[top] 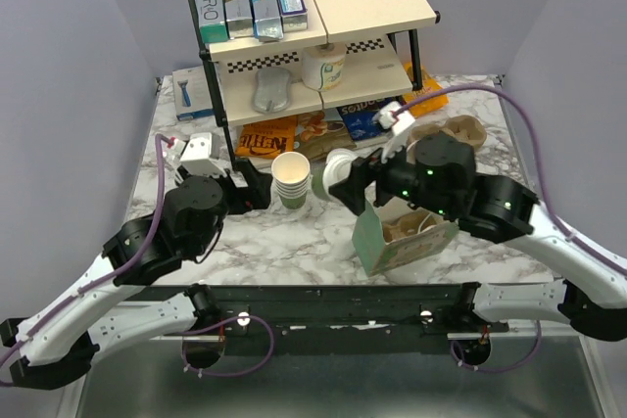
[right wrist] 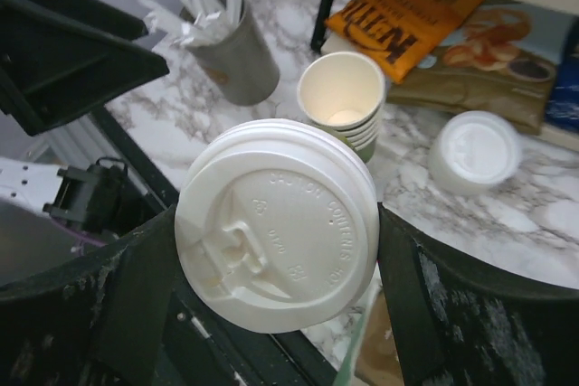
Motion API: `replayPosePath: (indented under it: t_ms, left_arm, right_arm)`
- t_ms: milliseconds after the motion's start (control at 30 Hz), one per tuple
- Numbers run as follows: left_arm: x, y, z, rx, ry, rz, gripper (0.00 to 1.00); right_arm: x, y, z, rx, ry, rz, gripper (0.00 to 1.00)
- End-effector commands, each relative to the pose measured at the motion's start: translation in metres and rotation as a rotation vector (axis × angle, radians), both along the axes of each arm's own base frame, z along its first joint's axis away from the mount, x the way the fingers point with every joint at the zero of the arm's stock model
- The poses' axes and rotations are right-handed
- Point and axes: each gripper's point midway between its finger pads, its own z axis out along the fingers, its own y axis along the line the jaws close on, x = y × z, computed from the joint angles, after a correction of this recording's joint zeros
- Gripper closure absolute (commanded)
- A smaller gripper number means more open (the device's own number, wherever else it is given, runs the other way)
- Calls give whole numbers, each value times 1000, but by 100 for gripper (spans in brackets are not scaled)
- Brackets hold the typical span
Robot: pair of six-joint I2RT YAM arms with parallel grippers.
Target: Pack the takeout coffee
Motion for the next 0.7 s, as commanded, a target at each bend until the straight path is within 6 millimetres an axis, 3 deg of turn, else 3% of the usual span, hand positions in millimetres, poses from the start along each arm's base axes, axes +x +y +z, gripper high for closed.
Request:
replayPosePath:
  t_ms: [0, 200, 233, 267, 300, 333, 367, 400, 433, 467, 500, 567, 600, 667]
  left_arm:
    - [9, -38, 21, -30, -75, -129, 1]
    - [13, -108, 47, -71, -147, -375, 1]
    - [7, -124, 54, -76, -176, -466, 1]
    - [9, -141, 49, -54, -166, -520, 1]
    - [8, -151, 61, -62, -188, -561, 1]
    - [-3, -168, 63, -51, -194, -682, 1]
    - [-2, -188, 51, -16, -168, -755, 1]
    - [-7, -199, 60, -22, -186, -820, 1]
    - [-8, -209, 56, -15, -175, -856, 1]
    - [-2, -223, 40, 19, -139, -882, 1]
    - [2, -228, 45, 28, -142, -884, 1]
    - [10, -239, 23, 74, -78, -894, 1]
    - [9, -244, 28, 68, -84, -920, 1]
    - [4, -258, 17, 71, -57, -990, 1]
  right_arm:
    - [21, -54, 35, -2, -109, -210, 31]
    - [46, -120, 74, 54, -200, -509, 32]
    - [49, -130, 83, 76, -215, -548, 32]
    - [51, -142, 90, 90, -232, -605, 32]
    - [48, -150, 96, 111, -246, -622, 32]
    - [47, -157, 104, 133, -264, -641, 32]
    - [47, -166, 105, 137, -274, -677, 33]
    - [43, -178, 111, 165, -289, -702, 33]
    - [41, -184, 114, 176, -300, -717, 34]
    - [41, -191, 112, 177, -304, -746, 34]
    - [38, -195, 113, 194, -304, -751, 34]
    - [33, -205, 116, 220, -310, -763, 34]
    - [32, -208, 117, 221, -313, -769, 34]
    - [29, -218, 118, 220, -323, -796, 34]
